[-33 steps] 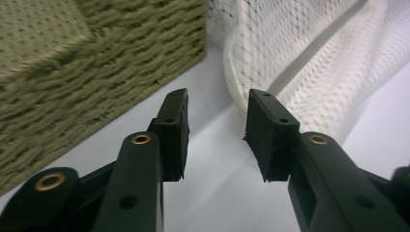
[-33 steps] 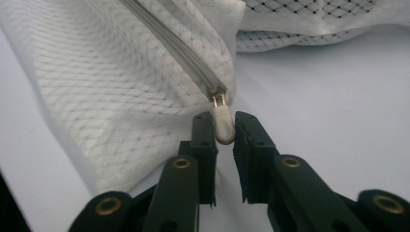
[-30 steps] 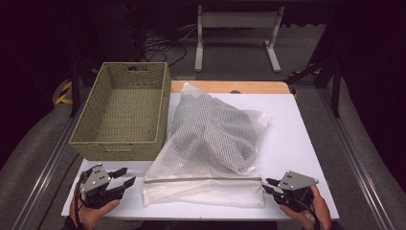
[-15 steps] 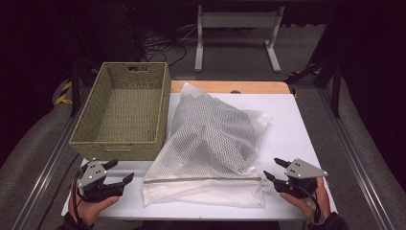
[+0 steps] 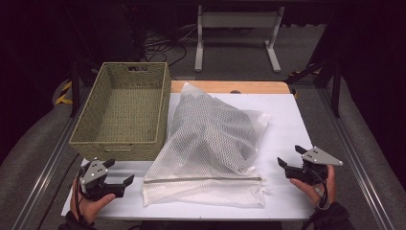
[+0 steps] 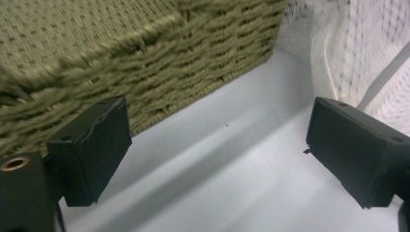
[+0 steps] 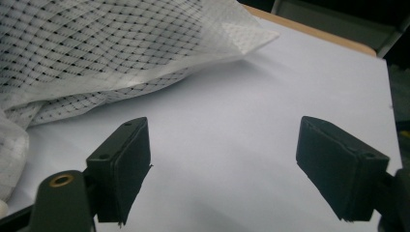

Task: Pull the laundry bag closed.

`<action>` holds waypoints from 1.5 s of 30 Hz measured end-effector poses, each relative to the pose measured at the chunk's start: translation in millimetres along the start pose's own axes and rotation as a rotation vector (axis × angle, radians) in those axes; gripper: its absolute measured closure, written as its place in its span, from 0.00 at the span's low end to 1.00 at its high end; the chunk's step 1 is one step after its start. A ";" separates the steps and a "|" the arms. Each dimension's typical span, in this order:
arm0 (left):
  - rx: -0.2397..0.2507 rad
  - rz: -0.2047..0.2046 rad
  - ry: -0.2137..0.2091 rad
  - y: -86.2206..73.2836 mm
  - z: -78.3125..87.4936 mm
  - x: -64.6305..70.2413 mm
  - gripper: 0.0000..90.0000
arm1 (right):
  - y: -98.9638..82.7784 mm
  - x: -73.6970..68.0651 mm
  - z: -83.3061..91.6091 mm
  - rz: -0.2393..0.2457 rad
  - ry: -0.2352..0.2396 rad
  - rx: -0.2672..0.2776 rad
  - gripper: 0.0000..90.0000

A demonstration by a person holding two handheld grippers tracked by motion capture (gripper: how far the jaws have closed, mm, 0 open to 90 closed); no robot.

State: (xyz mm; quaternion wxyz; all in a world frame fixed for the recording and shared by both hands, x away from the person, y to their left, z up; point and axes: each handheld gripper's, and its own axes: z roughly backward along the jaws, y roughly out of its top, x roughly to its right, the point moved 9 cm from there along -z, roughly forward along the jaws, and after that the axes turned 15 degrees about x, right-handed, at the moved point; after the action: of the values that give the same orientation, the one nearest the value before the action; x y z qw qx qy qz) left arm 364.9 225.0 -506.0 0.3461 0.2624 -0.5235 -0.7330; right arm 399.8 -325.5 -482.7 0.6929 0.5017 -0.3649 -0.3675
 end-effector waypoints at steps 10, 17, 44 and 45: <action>0.016 0.044 -0.008 -2.9 0.8 -0.9 0.10 | -6.8 -0.5 3.8 0.015 -0.016 -0.010 0.22; 0.027 0.053 -0.003 -1.5 1.7 -1.4 0.10 | -7.6 -2.4 5.3 0.013 -0.012 -0.006 0.22; 0.023 0.039 0.001 0.6 0.1 -0.6 0.09 | -7.4 -2.0 6.8 0.022 -0.024 -0.003 0.22; 0.025 0.042 -0.002 0.7 -0.1 -0.5 0.09 | -7.4 -2.2 6.9 0.023 -0.025 -0.004 0.22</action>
State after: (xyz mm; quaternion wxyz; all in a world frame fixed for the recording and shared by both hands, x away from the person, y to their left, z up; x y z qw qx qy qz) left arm 365.5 225.2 -505.4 0.3577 0.2550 -0.5382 -0.7193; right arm 391.7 -328.2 -488.5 0.6934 0.4915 -0.3785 -0.3666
